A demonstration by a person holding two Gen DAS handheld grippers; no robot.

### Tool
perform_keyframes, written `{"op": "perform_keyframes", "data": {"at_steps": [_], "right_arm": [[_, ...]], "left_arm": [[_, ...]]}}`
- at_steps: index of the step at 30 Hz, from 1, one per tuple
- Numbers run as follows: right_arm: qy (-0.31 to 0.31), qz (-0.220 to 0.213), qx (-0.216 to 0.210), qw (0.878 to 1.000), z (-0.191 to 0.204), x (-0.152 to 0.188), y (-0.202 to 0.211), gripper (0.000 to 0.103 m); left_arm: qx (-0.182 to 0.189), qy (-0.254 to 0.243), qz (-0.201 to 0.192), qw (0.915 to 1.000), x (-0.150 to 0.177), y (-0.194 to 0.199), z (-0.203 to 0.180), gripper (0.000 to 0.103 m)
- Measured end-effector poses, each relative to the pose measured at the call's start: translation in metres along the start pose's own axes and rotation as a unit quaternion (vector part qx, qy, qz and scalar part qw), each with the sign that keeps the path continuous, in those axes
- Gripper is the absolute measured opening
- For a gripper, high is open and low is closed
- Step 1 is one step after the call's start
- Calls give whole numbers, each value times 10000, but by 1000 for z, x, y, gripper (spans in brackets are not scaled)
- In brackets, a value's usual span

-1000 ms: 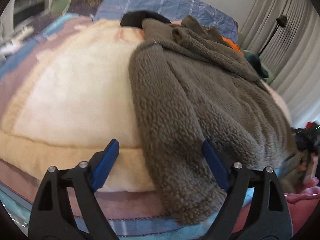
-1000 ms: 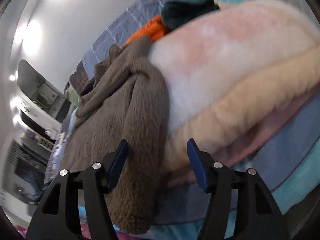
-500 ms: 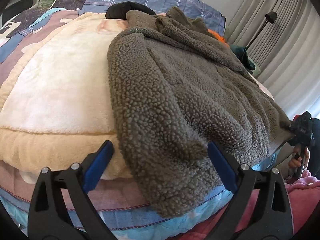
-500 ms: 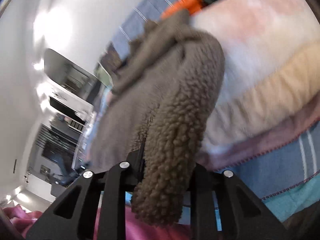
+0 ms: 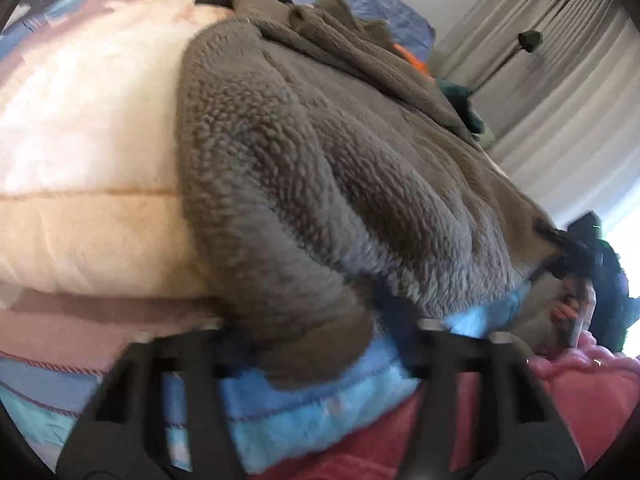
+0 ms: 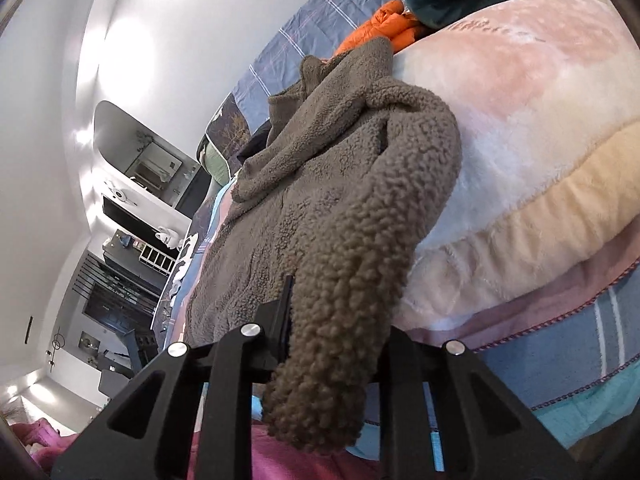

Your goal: Fold large clothes

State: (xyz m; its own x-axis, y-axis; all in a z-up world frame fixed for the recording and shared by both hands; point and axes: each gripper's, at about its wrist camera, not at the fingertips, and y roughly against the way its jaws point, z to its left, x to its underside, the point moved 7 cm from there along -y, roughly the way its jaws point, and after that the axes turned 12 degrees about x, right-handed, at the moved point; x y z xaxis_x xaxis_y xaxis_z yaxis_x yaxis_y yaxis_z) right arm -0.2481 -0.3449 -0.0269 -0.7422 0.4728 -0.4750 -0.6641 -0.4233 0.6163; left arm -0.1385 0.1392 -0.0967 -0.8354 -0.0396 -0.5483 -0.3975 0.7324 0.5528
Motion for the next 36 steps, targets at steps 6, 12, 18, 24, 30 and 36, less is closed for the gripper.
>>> {"op": "perform_keyframes", "data": {"at_steps": [6, 12, 18, 24, 30, 36], "right_arm": [[100, -826, -390, 9958, 38, -45, 36, 17], [454, -1365, -623, 9876, 77, -69, 73, 16], [810, -1957, -693, 9749, 102, -63, 136, 16], [376, -1561, -296, 9866, 77, -88, 97, 18], [-55, -1381, -222, 9902, 62, -151, 38, 18], [8, -1213, 255, 9923, 75, -241, -35, 19]], "left_arm": [[-160, -1196, -1440, 9822, -63, 80, -72, 25], [-325, -1796, -1924, 9642, -94, 109, -122, 24], [-266, -2209, -2481, 9428, -90, 160, -165, 24], [-438, -2192, -2300, 9472, -113, 134, -160, 26], [-641, -2038, -2120, 9536, -175, 89, -135, 27], [-1150, -2065, -1991, 9510, -273, 43, -119, 27]]}}
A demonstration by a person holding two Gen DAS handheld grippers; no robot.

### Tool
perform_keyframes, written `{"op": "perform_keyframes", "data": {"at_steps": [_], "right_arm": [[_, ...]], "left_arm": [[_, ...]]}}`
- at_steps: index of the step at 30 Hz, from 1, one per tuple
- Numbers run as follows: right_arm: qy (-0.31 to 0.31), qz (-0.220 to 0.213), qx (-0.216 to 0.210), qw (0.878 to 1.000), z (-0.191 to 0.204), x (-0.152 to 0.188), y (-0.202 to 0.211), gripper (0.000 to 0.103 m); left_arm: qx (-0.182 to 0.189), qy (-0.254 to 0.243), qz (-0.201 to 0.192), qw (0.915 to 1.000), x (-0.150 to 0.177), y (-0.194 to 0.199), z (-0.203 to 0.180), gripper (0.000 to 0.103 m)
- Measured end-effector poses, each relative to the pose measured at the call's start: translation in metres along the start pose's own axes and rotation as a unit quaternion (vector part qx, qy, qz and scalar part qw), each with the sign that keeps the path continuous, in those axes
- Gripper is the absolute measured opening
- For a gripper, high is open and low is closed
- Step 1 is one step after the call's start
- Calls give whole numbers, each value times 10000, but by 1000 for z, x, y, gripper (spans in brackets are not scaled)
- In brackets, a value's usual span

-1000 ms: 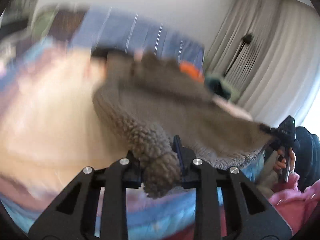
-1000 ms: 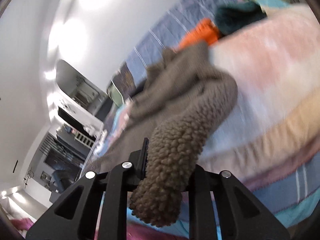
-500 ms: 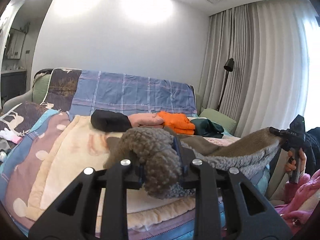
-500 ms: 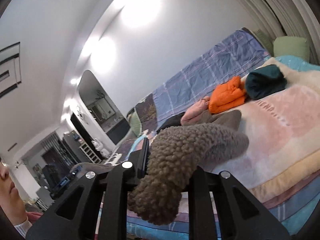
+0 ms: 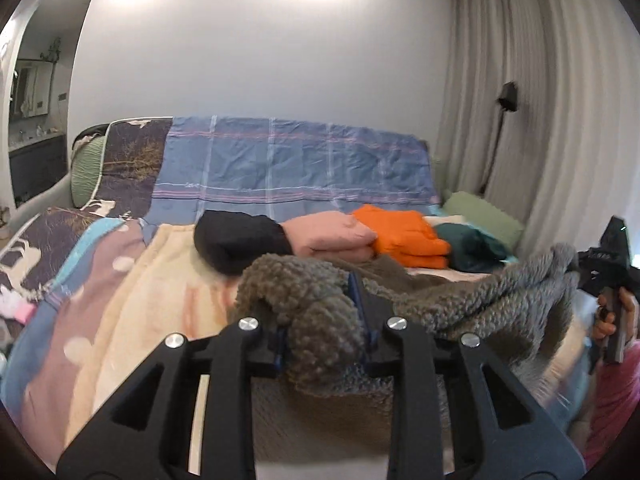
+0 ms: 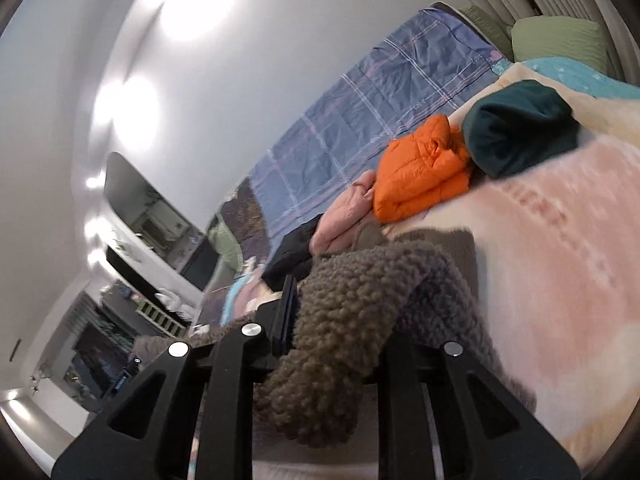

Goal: Fold large clothes
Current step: 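Lower the folded fleece onto the jacket and open both grippers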

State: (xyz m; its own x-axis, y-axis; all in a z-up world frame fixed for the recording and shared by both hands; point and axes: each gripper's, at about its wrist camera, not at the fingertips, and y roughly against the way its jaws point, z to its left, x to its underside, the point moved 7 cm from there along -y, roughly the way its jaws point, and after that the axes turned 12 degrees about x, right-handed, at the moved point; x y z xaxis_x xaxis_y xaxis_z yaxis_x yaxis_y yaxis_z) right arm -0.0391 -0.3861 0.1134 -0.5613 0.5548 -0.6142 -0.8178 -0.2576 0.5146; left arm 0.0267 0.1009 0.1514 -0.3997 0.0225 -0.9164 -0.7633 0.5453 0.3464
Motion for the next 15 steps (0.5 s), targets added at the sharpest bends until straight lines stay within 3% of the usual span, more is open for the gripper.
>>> {"op": "perform_keyframes", "data": {"at_steps": [6, 8, 11, 13, 15], "right_arm": [[140, 378, 811, 9959, -10, -46, -117, 22], [134, 635, 1139, 9914, -27, -45, -163, 22], [114, 1221, 1693, 9779, -75, -16, -240, 22], [-232, 1324, 1432, 9805, -98, -1, -259, 23], [-558, 1258, 1031, 9851, -105, -3, -254, 23]], "left_arm": [[-694, 279, 603, 9954, -18, -117, 73, 29], [-882, 482, 934, 9905, -4, -163, 99, 30], [-1200, 471, 1564, 9792, 39, -232, 134, 32], [-1379, 535, 2114, 9661, 89, -272, 156, 33], [-1223, 939, 2068, 9662, 104, -277, 167, 34]]}}
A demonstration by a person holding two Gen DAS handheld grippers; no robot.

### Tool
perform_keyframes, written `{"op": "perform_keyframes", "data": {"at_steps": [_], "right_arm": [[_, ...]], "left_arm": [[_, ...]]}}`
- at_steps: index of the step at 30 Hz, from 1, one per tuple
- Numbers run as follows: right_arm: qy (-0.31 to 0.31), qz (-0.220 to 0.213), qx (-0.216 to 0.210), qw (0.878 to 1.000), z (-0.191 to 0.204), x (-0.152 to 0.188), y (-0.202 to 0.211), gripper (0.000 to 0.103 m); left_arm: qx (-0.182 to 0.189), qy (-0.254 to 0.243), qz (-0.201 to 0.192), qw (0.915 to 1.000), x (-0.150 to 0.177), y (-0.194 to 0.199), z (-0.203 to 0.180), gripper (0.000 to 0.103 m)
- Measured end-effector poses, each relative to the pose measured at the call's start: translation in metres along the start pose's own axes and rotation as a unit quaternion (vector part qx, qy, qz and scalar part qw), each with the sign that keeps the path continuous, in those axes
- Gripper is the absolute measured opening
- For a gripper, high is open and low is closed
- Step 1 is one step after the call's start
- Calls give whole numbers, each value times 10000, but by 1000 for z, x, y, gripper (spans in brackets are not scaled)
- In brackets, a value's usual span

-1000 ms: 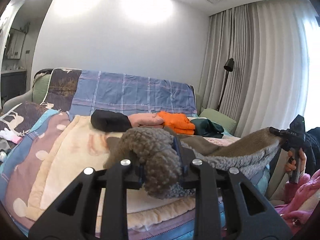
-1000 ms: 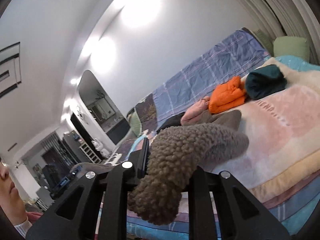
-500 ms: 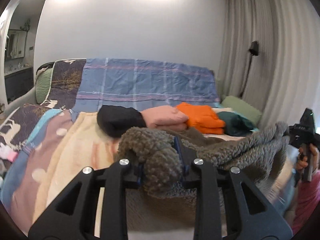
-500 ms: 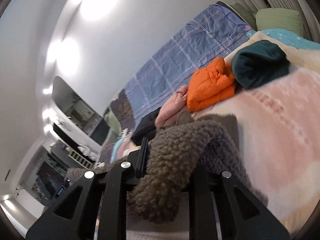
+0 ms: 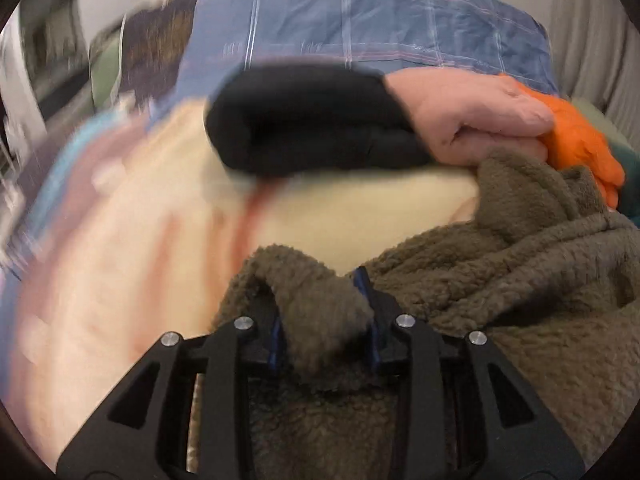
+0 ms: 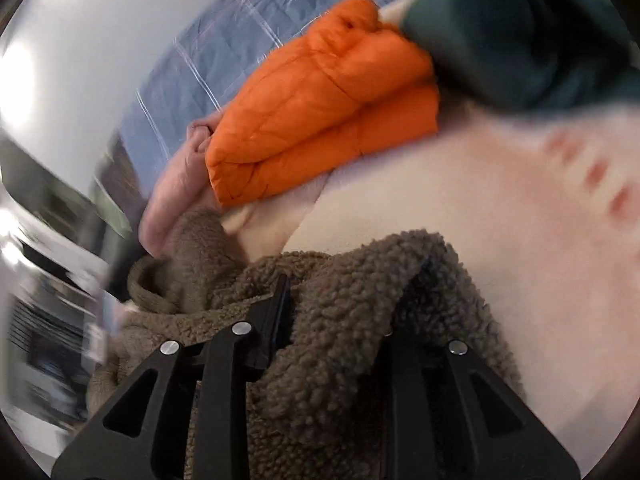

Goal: Fold large clothes
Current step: 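Lower the folded fleece onto the jacket and open both grippers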

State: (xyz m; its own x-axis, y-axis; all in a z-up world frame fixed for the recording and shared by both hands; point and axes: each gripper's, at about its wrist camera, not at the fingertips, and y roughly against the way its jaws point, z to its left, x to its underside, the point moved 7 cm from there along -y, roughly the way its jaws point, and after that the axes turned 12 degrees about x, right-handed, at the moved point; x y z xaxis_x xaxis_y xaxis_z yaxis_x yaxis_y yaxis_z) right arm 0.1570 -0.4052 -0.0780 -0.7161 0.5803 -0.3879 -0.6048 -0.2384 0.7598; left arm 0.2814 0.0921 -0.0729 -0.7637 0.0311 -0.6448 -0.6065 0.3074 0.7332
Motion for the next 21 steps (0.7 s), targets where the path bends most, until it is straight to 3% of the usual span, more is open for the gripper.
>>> {"op": "perform_keyframes", "data": {"at_steps": [6, 9, 11, 13, 15, 17, 21], "right_arm": [[249, 183, -110, 9995, 7, -1, 8, 33], [382, 157, -323, 9986, 18, -7, 36, 53], [540, -269, -172, 9980, 20, -11, 73, 83], [767, -704, -70, 9945, 20, -14, 106, 85], [1055, -971, 126, 9896, 19, -15, 124, 88], [1489, -1050, 618, 9813, 17, -11, 123, 91], [2025, -604, 1057, 9717, 17, -5, 89, 91]], "left_arm": [[583, 357, -181, 9975, -3, 13, 10, 37], [852, 369, -338, 9951, -8, 35, 10, 44], [1164, 337, -535, 9912, -10, 61, 2, 58], [1004, 186, -785, 9917, -11, 89, -4, 88], [515, -207, -1139, 9919, -11, 118, -4, 89], [569, -465, -1234, 9896, -9, 132, -9, 92], [417, -708, -763, 9937, -8, 104, -14, 93]]}}
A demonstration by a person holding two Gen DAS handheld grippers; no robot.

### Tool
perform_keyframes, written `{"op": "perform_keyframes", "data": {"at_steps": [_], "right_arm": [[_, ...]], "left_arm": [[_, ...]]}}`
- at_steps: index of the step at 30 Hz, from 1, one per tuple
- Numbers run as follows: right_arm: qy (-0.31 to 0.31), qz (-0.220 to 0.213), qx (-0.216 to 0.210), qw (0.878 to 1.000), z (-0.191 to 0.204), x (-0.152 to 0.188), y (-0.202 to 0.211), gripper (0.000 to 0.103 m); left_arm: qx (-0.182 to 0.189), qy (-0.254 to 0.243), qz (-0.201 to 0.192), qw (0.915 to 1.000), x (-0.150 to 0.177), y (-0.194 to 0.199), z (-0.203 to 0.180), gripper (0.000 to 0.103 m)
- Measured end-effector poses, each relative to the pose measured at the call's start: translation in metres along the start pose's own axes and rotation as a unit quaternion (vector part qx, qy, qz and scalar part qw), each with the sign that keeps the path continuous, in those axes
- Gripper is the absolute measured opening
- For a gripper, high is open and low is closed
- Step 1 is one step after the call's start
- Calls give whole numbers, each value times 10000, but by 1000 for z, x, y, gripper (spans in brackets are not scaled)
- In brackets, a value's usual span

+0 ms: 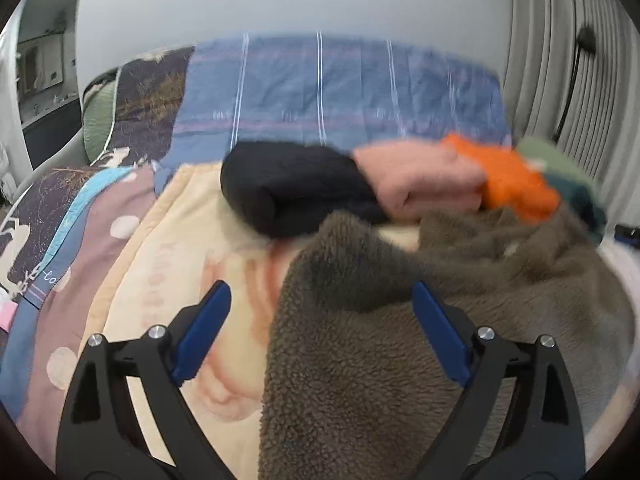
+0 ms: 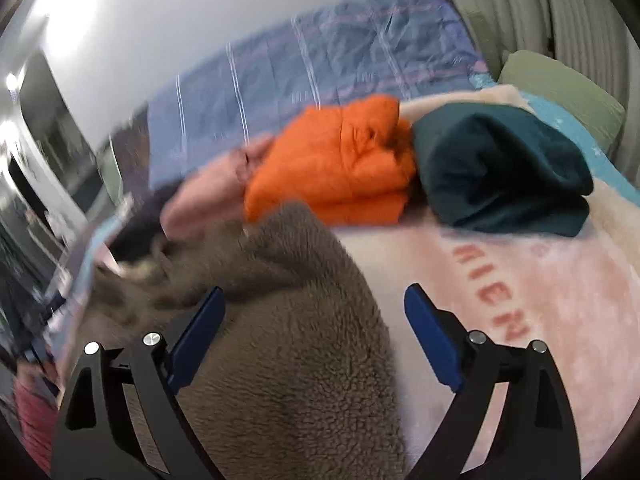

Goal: Fold large clothes
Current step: 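Lower the folded fleece onto the jacket and open both grippers, then move both open grippers along the brown fleece toward its hem end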

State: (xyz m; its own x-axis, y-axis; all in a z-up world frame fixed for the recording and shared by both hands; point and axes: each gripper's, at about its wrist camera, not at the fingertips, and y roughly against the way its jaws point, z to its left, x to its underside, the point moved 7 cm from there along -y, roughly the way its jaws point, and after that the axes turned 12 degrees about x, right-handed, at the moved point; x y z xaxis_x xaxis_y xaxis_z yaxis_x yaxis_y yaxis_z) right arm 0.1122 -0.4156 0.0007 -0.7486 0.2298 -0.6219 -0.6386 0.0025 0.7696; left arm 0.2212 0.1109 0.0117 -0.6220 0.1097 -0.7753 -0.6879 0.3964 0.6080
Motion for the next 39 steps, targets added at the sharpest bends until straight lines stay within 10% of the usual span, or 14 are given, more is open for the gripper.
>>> {"op": "perform_keyframes", "data": {"at_steps": [5, 8, 9, 10, 11, 17, 23, 27, 35, 39], "right_arm": [[1095, 293, 369, 9929, 26, -21, -49, 91], [1591, 443, 550, 9847, 40, -29, -85, 89], [1684, 489, 565, 9829, 44, -28, -92, 81], [1755, 613, 642, 9805, 48, -26, -99, 27], [1648, 649, 869, 9803, 45, -26, -100, 14], [468, -60, 677, 9966, 17, -60, -65, 11], [594, 738, 1401, 9856, 7, -10, -155, 32], [-18, 670, 1268, 9897, -17, -13, -150, 61], [-32, -273, 1448, 9891, -16, -40, -66, 59], [159, -721, 569, 9956, 43, -37, -18, 57]], "left_arm": [[-75, -159, 686, 9975, -7, -67, 9, 91], [165, -148, 927, 9954, -11, -97, 7, 33], [86, -95, 1025, 9946, -11, -104, 8, 17], [32, -77, 994, 9950, -13, -108, 7, 15], [2, -127, 851, 9963, -17, -104, 4, 14], [-48, 99, -126, 9999, -48, -61, 15, 14], [-1020, -365, 1220, 9866, 12, -160, 30, 31], [-1383, -748, 987, 9826, 3, -147, 25, 49], [-990, -76, 380, 9943, -20, -80, 35, 50], [-358, -163, 30, 9992, -35, -46, -19, 49]]}}
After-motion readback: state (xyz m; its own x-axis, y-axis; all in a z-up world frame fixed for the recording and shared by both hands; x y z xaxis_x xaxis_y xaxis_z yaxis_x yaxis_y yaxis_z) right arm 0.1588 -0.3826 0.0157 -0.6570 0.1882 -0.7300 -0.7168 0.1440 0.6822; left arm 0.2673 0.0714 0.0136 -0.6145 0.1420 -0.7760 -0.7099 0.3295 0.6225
